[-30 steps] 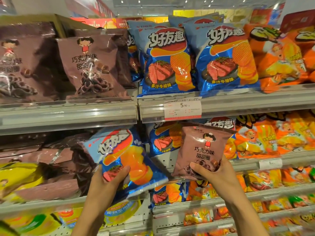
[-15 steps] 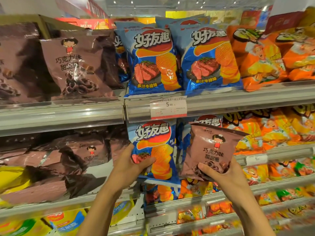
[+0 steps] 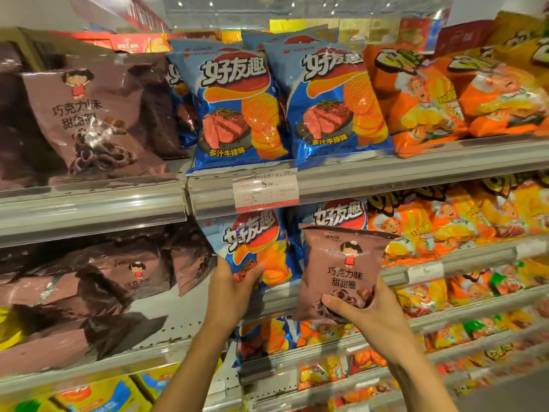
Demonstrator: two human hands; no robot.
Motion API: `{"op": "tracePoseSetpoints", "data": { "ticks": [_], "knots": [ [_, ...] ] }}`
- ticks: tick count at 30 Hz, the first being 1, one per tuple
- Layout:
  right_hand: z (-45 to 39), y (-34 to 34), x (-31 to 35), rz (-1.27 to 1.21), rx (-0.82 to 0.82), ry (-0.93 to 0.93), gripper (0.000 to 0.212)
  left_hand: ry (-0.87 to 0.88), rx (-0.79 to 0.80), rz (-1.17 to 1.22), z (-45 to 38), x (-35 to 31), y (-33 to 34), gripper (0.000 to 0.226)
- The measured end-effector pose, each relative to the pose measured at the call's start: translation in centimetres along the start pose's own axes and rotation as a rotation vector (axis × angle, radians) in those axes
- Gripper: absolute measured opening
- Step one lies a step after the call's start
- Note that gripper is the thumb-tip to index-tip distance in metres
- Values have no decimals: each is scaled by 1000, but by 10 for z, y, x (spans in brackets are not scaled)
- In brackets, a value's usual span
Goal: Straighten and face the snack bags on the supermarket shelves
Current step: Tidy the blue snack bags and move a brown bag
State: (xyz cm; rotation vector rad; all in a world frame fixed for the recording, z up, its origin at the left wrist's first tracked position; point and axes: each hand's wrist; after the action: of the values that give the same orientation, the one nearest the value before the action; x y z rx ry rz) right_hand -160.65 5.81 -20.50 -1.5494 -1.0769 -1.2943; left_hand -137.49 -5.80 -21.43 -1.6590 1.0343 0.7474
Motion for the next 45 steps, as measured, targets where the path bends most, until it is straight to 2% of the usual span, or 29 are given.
{"op": "tracePoseSetpoints", "data": {
  "ticks": [2, 6, 9, 11, 13, 16, 18, 21, 26, 31, 35, 38, 42, 45],
  "knots": [
    [0, 3, 0, 3, 20, 1, 67, 18, 73, -34, -1, 2, -1, 58],
    [1, 13, 1, -4, 67, -4, 68, 33, 204, -50, -6, 2, -5, 46],
    [4, 26, 4, -2, 118, -16, 68, 3, 243, 45, -1, 3, -12, 52],
    [7, 38, 5, 4, 132, -20, 69, 50, 229, 91, 10, 7, -21, 49],
    [12, 52, 6, 19, 148, -22, 69, 119, 143, 47, 26, 17, -35, 45],
    [22, 75, 8, 42, 143, -28, 69, 212, -26, -157, 54, 47, -63, 40],
    [30, 94, 9, 62, 120, -38, 65, 262, -73, -296, 74, 70, -85, 38],
    [40, 131, 9, 59, 110, -36, 63, 274, -101, -491, 100, 98, -117, 46],
    [47, 199, 10, 52, 110, -66, 67, 229, -75, -762, 118, 131, -148, 60],
    [34, 254, 2, 127, 83, -143, 62, 251, 47, -949, 115, 138, -159, 74],
    [12, 279, -16, 188, 50, -133, 65, 231, 122, -988, 114, 143, -160, 86],
    [-3, 285, -33, 216, 73, -76, 64, 249, 121, -979, 116, 147, -160, 84],
    [-19, 286, -48, 275, 146, 37, 59, 249, 121, -944, 117, 149, -157, 83],
    [-32, 282, -47, 314, 266, 128, 67, 239, 112, -911, 119, 150, -154, 84]
  ]
}}
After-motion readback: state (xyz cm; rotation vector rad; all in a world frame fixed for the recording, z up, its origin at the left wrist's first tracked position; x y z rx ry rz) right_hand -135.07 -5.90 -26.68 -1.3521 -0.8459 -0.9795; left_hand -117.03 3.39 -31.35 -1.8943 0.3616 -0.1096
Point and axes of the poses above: each hand's wrist, its own z-axis away from the middle knuckle, its own y-axis out of the palm, x = y × z, and after that the axes turned 3 degrees about -z, right-handed
